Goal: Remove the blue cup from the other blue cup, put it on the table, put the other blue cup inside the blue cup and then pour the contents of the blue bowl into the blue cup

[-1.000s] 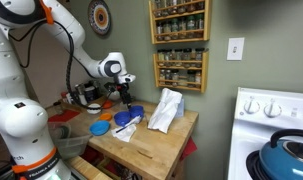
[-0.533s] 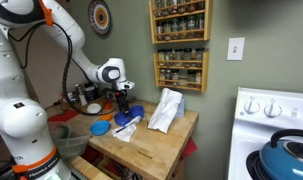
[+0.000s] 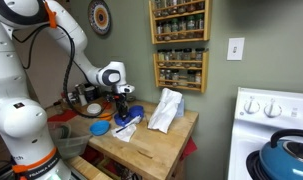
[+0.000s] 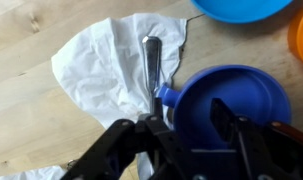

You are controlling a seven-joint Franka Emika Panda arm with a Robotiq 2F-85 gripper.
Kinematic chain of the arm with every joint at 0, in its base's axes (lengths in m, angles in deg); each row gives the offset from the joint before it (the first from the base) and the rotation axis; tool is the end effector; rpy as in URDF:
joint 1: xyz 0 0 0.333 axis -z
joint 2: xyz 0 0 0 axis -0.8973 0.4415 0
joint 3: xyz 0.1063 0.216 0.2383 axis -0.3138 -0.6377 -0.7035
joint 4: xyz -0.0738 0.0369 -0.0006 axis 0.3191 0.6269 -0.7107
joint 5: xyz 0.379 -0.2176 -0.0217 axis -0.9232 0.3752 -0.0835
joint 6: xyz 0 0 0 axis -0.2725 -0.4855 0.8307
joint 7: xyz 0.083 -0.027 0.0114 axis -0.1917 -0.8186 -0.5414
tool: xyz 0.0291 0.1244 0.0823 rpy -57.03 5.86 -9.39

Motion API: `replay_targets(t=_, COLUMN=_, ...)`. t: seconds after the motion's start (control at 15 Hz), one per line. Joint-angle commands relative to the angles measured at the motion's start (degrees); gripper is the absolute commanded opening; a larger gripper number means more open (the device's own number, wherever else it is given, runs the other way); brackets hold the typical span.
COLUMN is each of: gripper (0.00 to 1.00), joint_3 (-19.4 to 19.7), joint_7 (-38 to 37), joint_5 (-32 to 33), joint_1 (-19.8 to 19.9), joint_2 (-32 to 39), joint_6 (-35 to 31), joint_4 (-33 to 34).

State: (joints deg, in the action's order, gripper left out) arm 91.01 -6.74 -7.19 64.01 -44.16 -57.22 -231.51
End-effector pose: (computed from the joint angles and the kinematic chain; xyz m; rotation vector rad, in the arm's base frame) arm 0.4516 -0.0155 0.1836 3.0267 -0.5678 -0.1632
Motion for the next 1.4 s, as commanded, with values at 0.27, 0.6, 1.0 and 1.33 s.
replay_targets(t=0.27, gripper=0.0, joint_3=-0.15, joint_7=3.63, joint_5=-2.77, joint_1=0.19, joint_2=1.52, joint_6=-0.94, joint_4=-0.39)
replay_targets(t=0.6, gripper=0.01, joint_3=0.0, joint_7=3.94, joint_5=-2.64, joint_1=0.32, joint_2=1.02, joint_6=-0.71, joint_4=-0.28)
replay_targets(t=1.0, gripper=0.01, joint_3=0.31, joint_7=5.93, joint_5=-3.36, joint_1=0.75, joint_2=-1.77, joint_6=0.85, joint_4=-0.11)
replay_targets(t=1.33, gripper=0.01, joint_3=1.14, joint_7=11.41, joint_5=-5.58, joint_1=2.09, joint_2=-4.69, joint_6=2.72, joint_4=0.8)
